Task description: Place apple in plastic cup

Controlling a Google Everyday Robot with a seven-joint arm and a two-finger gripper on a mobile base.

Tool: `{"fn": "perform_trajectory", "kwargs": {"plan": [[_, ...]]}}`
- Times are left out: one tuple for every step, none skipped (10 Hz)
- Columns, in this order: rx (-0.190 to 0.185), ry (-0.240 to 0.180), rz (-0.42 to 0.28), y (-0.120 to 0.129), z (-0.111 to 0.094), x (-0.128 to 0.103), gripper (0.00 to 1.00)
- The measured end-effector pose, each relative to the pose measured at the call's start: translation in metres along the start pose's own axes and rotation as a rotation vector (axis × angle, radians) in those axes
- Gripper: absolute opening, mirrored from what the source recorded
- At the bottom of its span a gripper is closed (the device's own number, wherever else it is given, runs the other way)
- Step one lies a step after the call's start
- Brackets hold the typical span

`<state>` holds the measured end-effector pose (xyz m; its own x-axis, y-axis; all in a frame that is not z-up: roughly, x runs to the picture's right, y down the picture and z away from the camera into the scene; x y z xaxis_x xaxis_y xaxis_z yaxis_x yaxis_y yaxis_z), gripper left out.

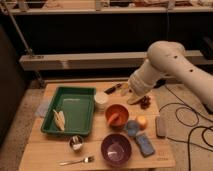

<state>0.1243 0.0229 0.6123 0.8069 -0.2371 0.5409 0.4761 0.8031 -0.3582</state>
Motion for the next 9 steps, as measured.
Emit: {"fn": "perform_trajectory", "kwargs": {"plan": [[-0.007,0.029,0.005,0.013,-0.022,0.012,0.41],[-0.007,0.045,0.014,0.026,-0.039,0.024,0.41],[-0.006,0.046,0.013,0.027,-0.043,0.026,0.41],[-0.006,0.044,0.008,0.025,-0.041,0.024,0.39],[-0.006,0.045,0.012,0.027,-0.042,0.025,0.35],[-0.006,0.046,0.014,0.027,-0.042,0.026,0.34],[-0.007,0.045,0.01,0.026,-0.041,0.024,0.42],[-0.007,0.045,0.01,0.026,-0.041,0.024,0.52],[-0.007,0.045,0.011,0.026,-0.041,0.025,0.6]]}}
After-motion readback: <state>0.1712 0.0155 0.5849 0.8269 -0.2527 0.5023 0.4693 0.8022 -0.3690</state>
